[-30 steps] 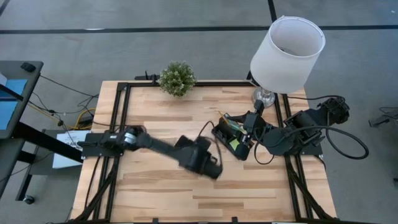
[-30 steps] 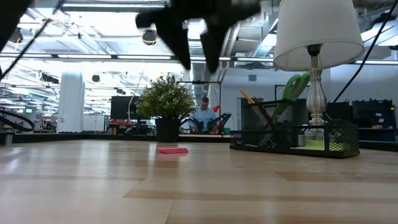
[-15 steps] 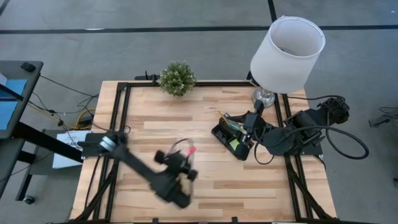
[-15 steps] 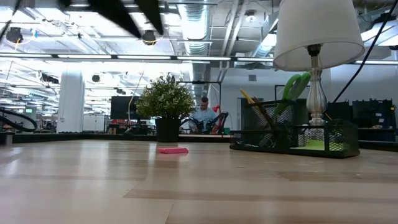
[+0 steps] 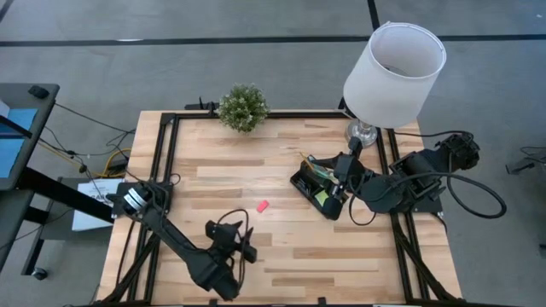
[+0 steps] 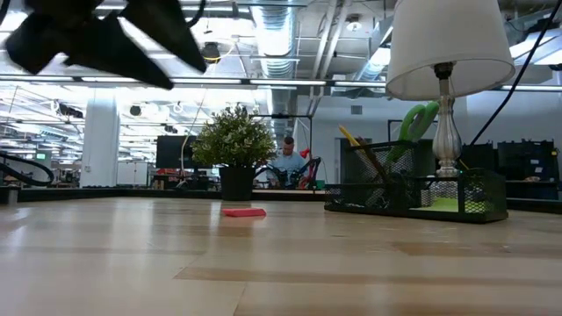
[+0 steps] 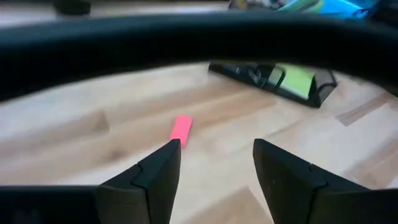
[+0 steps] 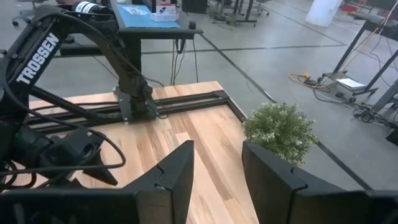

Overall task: Pick and place office supplies into organizer
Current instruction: Put the pink eraser on the black desk organizer

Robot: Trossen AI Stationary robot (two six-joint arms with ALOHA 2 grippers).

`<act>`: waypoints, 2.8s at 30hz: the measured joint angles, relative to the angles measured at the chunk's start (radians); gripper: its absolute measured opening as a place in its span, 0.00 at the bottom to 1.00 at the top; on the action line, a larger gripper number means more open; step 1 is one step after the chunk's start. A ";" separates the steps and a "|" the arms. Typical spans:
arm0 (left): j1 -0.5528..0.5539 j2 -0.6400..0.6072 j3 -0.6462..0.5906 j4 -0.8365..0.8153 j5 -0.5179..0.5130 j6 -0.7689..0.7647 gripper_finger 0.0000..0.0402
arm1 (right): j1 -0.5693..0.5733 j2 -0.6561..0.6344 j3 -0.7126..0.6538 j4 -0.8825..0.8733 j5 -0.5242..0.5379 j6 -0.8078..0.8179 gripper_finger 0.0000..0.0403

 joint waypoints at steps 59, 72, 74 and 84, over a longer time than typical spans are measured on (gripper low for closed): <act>-0.014 -0.725 -0.627 0.023 0.159 0.069 0.48 | -0.308 0.017 -0.519 0.261 -0.663 0.446 0.32; 0.271 -0.440 -0.797 1.277 0.364 0.854 0.48 | -0.340 0.017 -0.619 0.502 -0.654 0.418 0.32; 0.300 -0.339 -0.727 1.276 0.392 0.985 0.48 | -0.340 0.017 -0.619 0.502 -0.654 0.418 0.32; 0.308 -0.054 -0.381 0.789 0.138 1.002 0.48 | -0.338 0.017 -0.619 0.502 -0.703 0.419 0.32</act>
